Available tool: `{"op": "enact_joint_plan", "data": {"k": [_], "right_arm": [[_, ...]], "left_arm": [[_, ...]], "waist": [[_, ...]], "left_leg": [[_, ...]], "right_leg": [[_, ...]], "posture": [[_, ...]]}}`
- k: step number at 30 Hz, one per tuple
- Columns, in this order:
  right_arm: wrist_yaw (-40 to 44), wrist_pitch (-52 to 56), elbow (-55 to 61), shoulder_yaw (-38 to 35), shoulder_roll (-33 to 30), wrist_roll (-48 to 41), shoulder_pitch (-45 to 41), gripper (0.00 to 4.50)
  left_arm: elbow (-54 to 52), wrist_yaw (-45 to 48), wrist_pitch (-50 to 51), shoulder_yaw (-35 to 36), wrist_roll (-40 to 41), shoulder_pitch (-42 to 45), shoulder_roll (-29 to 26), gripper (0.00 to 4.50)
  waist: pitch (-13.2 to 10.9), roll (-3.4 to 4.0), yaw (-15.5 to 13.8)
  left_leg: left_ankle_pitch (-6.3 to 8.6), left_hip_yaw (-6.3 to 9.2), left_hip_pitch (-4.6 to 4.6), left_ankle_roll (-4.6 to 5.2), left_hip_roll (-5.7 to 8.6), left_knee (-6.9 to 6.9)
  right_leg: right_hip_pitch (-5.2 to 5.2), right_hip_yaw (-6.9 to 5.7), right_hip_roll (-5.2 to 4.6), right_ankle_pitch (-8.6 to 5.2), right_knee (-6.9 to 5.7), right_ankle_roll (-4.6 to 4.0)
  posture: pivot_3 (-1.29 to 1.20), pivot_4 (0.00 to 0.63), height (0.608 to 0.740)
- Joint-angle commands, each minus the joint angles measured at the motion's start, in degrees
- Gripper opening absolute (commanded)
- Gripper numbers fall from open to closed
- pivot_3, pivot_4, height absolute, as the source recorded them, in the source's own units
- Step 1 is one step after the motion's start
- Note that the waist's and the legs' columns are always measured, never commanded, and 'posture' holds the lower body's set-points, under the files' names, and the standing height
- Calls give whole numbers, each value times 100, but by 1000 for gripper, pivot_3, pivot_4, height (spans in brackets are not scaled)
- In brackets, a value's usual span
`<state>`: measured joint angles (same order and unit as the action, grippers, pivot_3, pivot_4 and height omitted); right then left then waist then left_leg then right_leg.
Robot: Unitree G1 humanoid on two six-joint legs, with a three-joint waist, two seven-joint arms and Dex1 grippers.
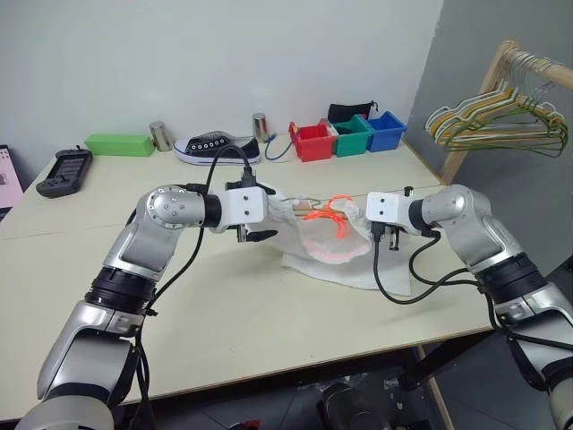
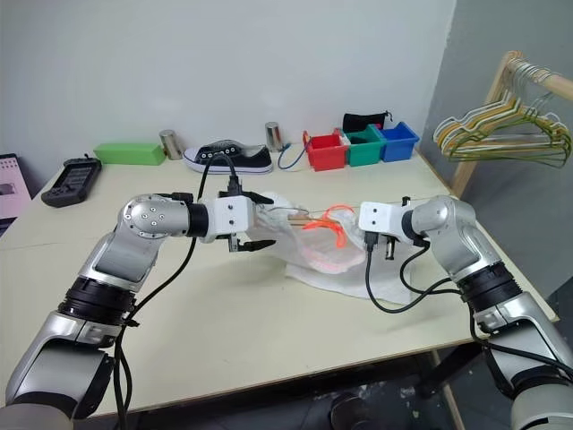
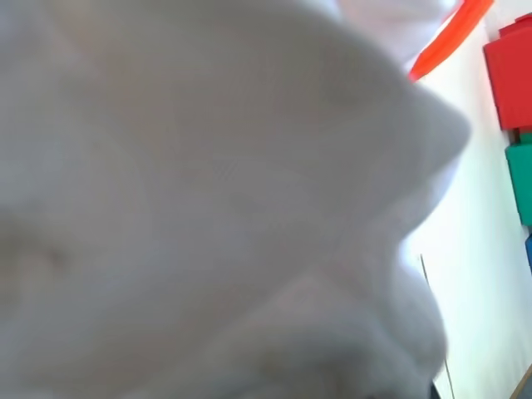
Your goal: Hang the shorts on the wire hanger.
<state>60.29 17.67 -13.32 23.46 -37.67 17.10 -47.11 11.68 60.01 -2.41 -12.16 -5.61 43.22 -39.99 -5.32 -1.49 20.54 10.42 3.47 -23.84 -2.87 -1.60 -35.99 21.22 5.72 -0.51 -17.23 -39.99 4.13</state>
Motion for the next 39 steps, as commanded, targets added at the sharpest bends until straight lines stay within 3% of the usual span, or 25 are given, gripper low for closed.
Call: {"op": "enact_joint_plan", "data": {"k": [1,6,10,15,19,23,29,39], "right_arm": [[-48,410,255,-363,79,-249,110,0],[-389,1575,673,-898,421,-685,555,0],[-924,3183,1629,-1587,814,-1005,1146,0],[-1989,5341,2957,-2685,1565,-1100,1931,0],[-2902,6536,3279,-3696,2081,-954,2145,0],[-3645,7166,3618,-4495,2343,-740,2285,0],[-4768,7159,4160,-5199,2630,-331,2219,0],[-6229,5208,4172,-5003,2420,78,2195,0]], "left_arm": [[-478,371,1063,706,1145,398,12,4481],[-708,992,1756,1104,1686,471,-750,4481],[-868,567,2274,1454,2006,435,-679,4481],[-1936,-526,2839,1425,2413,-21,426,4481],[-2527,-1317,3197,1028,2547,-207,1553,4481],[-2435,-1731,3091,547,2405,-149,2410,4481],[-1872,-1957,2620,112,2218,155,3192,4481],[-380,-2221,1473,-167,1710,980,4124,4481]], "waist": [[0,0,-2],[1,2,52],[1,2,-6],[22,1,-217],[26,0,-295],[56,36,-219],[104,100,186],[115,112,1090]], "left_leg": [[0,0,0,0,0,0],[0,0,2,0,-5,3],[0,12,4,0,-5,2],[0,19,-1,-1,-3,-6],[0,11,-6,-1,2,-12],[0,-2,-5,-1,5,-10],[1,-14,-1,-1,7,-7],[2,-21,6,1,10,30]], "right_leg": [[-1,0,0,0,0,0],[4,2,6,-1,-2,0],[-1,-6,7,-1,-6,0],[-11,-10,5,-1,0,0],[-8,-3,1,1,2,4],[-5,7,1,4,3,8],[-6,15,2,2,7,8],[-16,23,1,1,60,8]], "posture": [[-246,2,740],[-244,4,740],[-247,5,740],[-284,5,740],[-329,0,740],[-382,0,740],[-450,0,740],[-496,0,740]]}}
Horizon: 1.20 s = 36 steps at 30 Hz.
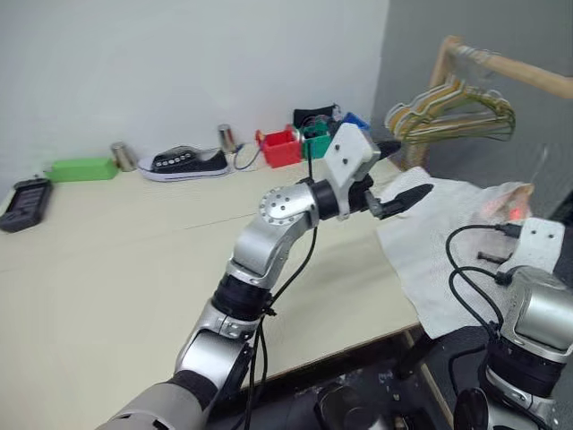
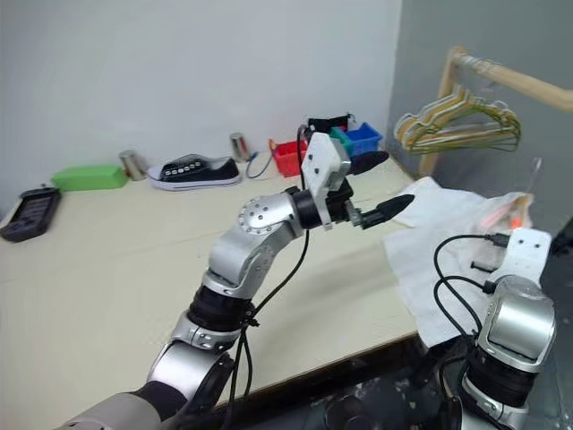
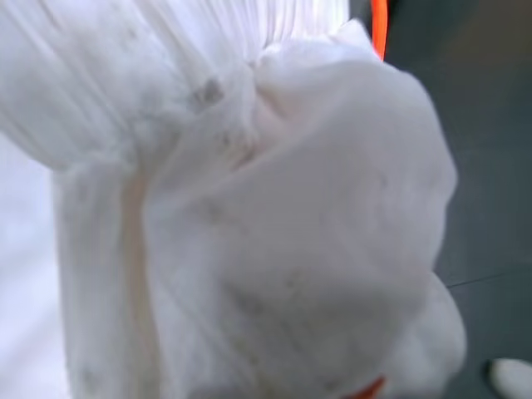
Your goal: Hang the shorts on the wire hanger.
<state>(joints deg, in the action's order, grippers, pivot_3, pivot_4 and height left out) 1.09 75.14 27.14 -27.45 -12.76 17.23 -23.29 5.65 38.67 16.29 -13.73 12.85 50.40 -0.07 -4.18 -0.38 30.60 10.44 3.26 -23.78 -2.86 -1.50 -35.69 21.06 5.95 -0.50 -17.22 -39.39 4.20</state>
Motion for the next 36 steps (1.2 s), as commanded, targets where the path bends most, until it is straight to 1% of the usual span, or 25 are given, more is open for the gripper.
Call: {"op": "enact_joint_plan", "data": {"k": [1,3,6,9,10,11,12,13,15,19,21,24,28,34,36], "right_arm": [[-379,-634,85,100,-84,53,-236,0],[-488,-805,3,104,-119,21,-303,0],[-515,-1270,-289,237,-580,56,-434,0],[-420,-1300,-370,407,-735,-38,-403,0],[-318,-1203,-357,511,-720,-111,-354,0],[-237,-1057,-310,600,-640,-194,-294,0],[-175,-928,-268,653,-570,-263,-247,0],[-111,-794,-207,735,-480,-324,-199,0],[-46,-608,-133,810,-346,-406,-162,0],[74,-92,-34,842,35,-670,-239,0],[128,-8,-22,930,31,-736,-265,0],[175,-253,-31,1272,-335,-678,-199,0],[-200,-795,39,1391,-658,-373,-109,0],[-718,-1278,326,1418,-401,-123,-33,0],[-881,-1355,346,1284,-296,-80,-98,0]], "left_arm": [[295,-96,-456,-4,-148,313,179,4481],[397,-110,-544,12,-159,381,239,4481],[432,-100,-623,2,-200,400,278,4481],[393,-83,-628,-1,-207,365,272,4481],[388,-77,-630,-1,-214,354,254,4481],[390,-77,-636,4,-225,347,232,4481],[391,-81,-637,8,-232,349,221,4481],[396,-88,-635,20,-237,359,209,4481],[405,-101,-630,36,-239,378,198,4481],[386,-116,-603,63,-240,397,172,4481],[366,-125,-592,68,-243,387,162,4481],[342,-141,-585,78,-251,352,122,4481],[338,-156,-593,81,-257,323,83,4481],[422,-136,-661,90,-254,370,53,4481],[446,-124,-678,91,-254,399,51,4481]], "waist": [[1,2,144],[1,2,251],[1,1,312],[-10,-17,321],[-14,-27,336],[-13,-28,357],[-13,-29,395],[-13,-30,423],[-13,-29,456],[-14,-29,459],[-14,-29,428],[-15,-30,410],[-18,-35,385],[-21,-40,386],[-21,-40,390]], "left_leg": [[0,-2,0,0,-1,7],[0,-6,1,1,-1,24],[0,-15,7,1,0,36],[0,-23,53,1,2,59],[0,-23,90,0,1,73],[1,-17,108,-1,-2,79],[2,-15,115,-2,-3,84],[2,-14,117,-2,-3,87],[2,-14,117,-2,-4,90],[2,-14,116,-2,-4,92],[2,-11,115,-2,-2,91],[2,-12,110,-2,1,91],[2,-13,109,-2,5,92],[2,-12,109,-3,4,96],[2,-12,109,-3,4,96]], "right_leg": [[-1,1,0,-1,7,-1],[-2,3,0,-1,24,0],[-3,10,-2,0,30,0],[-41,15,-5,-2,42,-1],[-73,14,-5,-7,50,-6],[-92,4,-6,-25,60,-32],[-101,1,-6,-40,65,-57],[-103,-1,-6,-42,65,-60],[-103,-1,-6,-41,65,-58],[-103,0,-6,-26,60,-23],[-103,-1,-8,-26,61,-22],[-102,-1,-12,-27,64,-19],[-101,-2,-17,-32,66,-14],[-98,-3,-18,-34,66,-15],[-99,-4,-19,-34,66,-15]], "posture": [[-497,0,740],[-497,0,740],[-494,0,740],[-495,0,740],[-495,0,740],[-495,0,740],[-486,1,740],[-482,3,740],[-478,5,740],[-466,10,740],[-459,11,740],[-455,12,740],[-450,11,740],[-455,5,740],[-457,3,740]]}}
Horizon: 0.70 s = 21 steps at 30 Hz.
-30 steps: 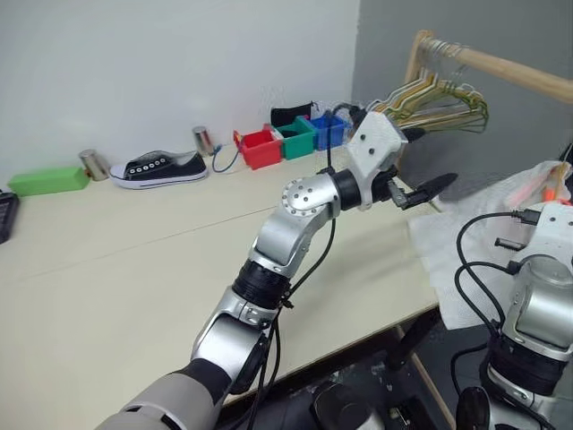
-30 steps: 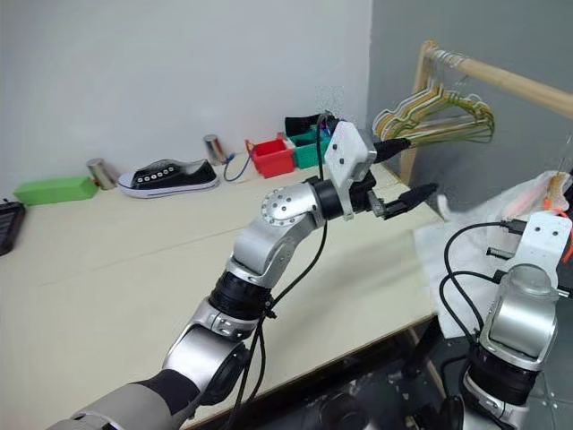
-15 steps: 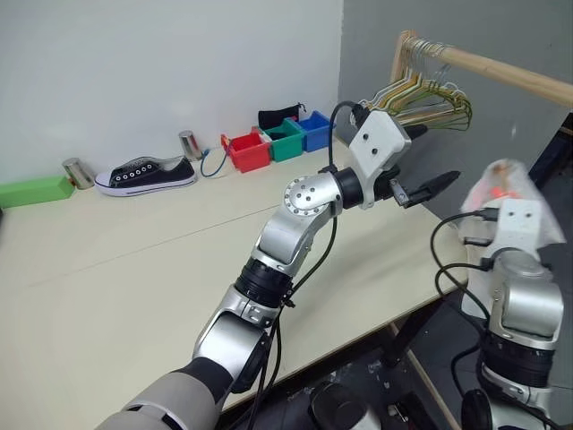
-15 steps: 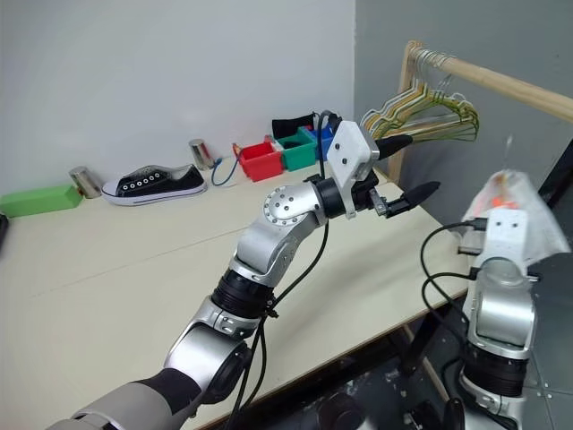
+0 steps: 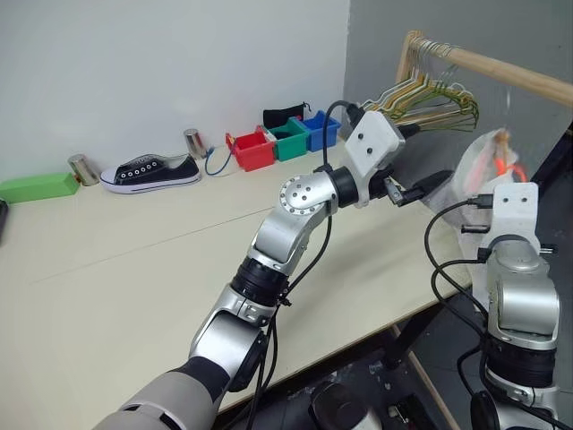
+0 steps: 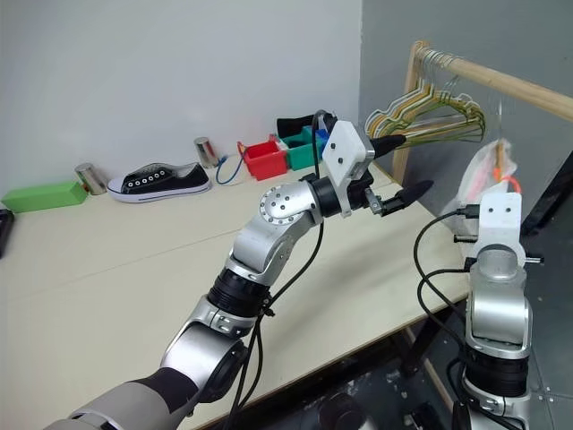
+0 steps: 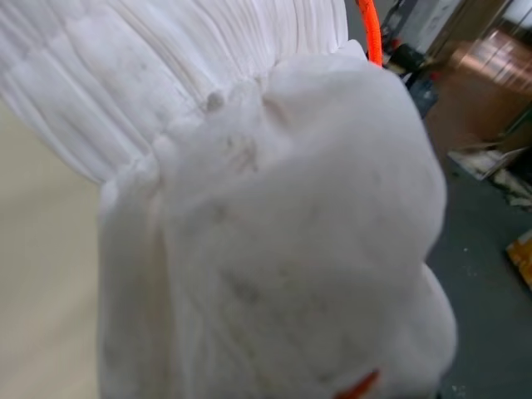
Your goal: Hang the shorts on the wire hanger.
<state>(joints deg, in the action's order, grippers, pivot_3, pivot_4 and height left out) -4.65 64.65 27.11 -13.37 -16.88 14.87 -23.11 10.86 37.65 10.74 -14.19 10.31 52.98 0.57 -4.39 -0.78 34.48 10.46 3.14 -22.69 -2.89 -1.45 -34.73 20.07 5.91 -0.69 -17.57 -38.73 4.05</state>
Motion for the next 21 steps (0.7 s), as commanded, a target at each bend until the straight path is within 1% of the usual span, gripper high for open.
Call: {"op": "enact_joint_plan", "data": {"k": [1,10,12,16,19,21], "right_arm": [[-375,-348,343,-202,150,165,-154,0],[-695,115,-44,-1228,572,-121,-853,0],[-775,329,-77,-1432,751,-157,-1052,0],[-774,641,-119,-1613,989,-256,-1298,0],[-774,683,-124,-1583,1046,-300,-1367,0],[-763,663,-117,-1544,1018,-309,-1344,611]], "left_arm": [[-62,-19,-129,136,1,153,-13,4481],[-137,5,-106,33,-26,138,43,4481],[-157,12,-93,19,-41,127,48,4481],[-184,13,-74,20,-59,124,41,4481],[-201,4,-67,19,-74,103,26,4481],[-222,0,-61,4,-97,75,6,4500]], "waist": [[0,0,0],[0,1,-8],[0,1,-5],[1,1,-29],[1,2,-54],[1,2,-102]], "left_leg": [[0,0,0,0,0,0],[0,0,-6,0,12,0],[0,1,-6,0,14,0],[0,3,-7,0,14,0],[0,4,-8,1,16,0],[0,4,-8,1,16,0]], "right_leg": [[0,0,0,0,0,0],[-1,-3,-16,-3,2,12],[-1,-4,-17,-3,2,12],[-1,-6,-18,-3,2,12],[-1,-6,-20,-3,2,13],[-1,-7,-20,-3,2,13]], "posture": [[-459,3,740],[-459,0,740],[-454,0,740],[-449,0,740],[-437,0,740],[-429,0,740]]}}
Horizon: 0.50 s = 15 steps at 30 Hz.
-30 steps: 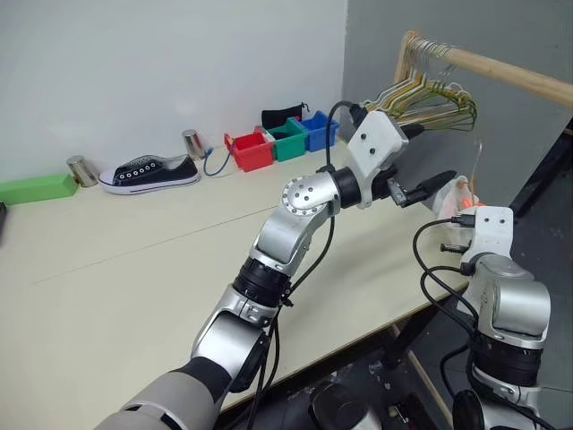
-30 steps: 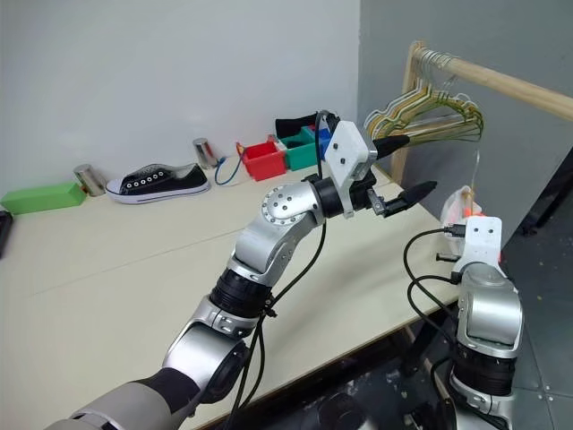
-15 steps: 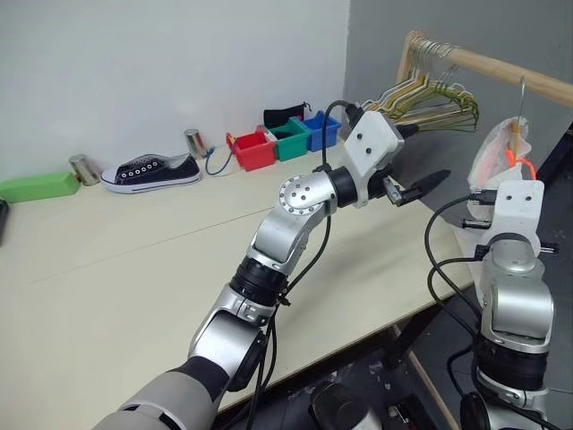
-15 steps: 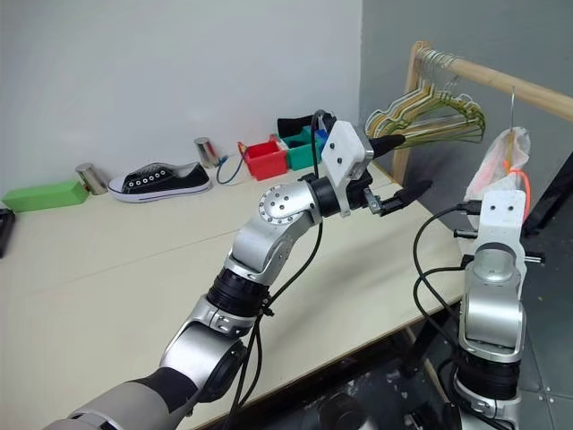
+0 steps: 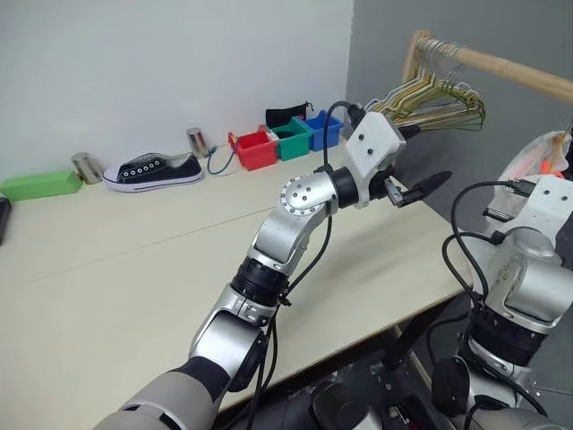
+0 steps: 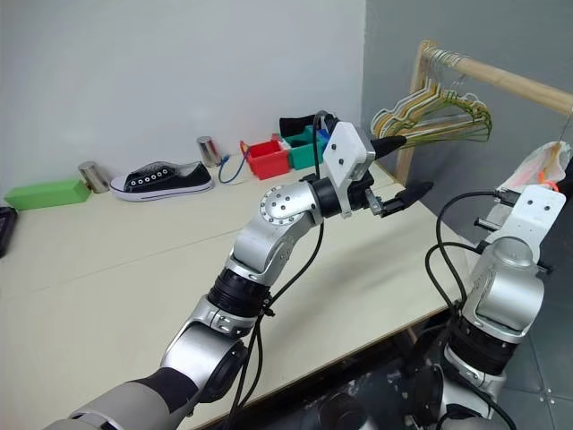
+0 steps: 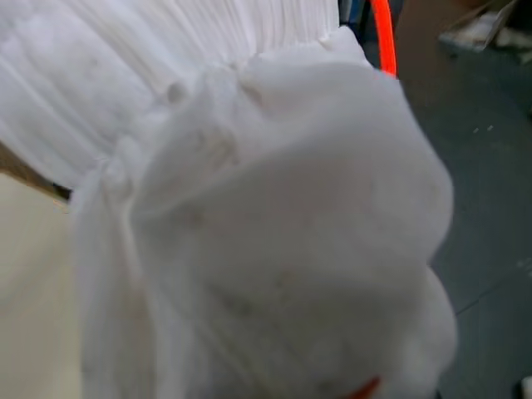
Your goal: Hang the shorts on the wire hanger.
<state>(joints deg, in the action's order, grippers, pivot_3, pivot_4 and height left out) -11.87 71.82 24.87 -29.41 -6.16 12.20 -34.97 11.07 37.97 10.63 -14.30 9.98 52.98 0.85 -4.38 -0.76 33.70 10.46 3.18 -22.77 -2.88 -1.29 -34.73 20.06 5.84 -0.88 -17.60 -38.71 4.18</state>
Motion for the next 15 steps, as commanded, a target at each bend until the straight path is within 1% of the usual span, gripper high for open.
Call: {"op": "enact_joint_plan", "data": {"k": [1,4,5,7,15], "right_arm": [[-29,-82,108,81,-76,-45,-133,682],[4,-158,128,179,-151,-23,-39,1192],[6,-200,132,237,-179,-4,-23,1502],[5,-260,126,310,-219,12,-7,1802],[-162,-431,272,551,-387,177,2,3614]], "left_arm": [[-250,-33,-46,8,-76,64,-30,4500],[-293,-40,-11,32,-93,34,-87,4500],[-301,-46,2,49,-103,26,-110,4500],[-300,-56,12,63,-119,21,-127,4500],[-338,-68,71,91,-121,-14,-180,4500]], "waist": [[0,0,-45],[0,0,-78],[0,0,-85],[0,0,-90],[0,0,-174]], "left_leg": [[0,0,0,0,0,0],[0,1,-1,0,0,1],[0,1,-2,0,0,1],[0,1,-2,0,2,1],[0,1,-2,0,2,3]], "right_leg": [[0,0,0,0,0,0],[1,0,0,0,0,0],[1,0,0,0,0,0],[1,0,-2,-1,1,1],[3,0,-2,-2,1,1]], "posture": [[-422,0,740],[-413,0,740],[-408,0,740],[-405,0,740],[-403,0,740]]}}
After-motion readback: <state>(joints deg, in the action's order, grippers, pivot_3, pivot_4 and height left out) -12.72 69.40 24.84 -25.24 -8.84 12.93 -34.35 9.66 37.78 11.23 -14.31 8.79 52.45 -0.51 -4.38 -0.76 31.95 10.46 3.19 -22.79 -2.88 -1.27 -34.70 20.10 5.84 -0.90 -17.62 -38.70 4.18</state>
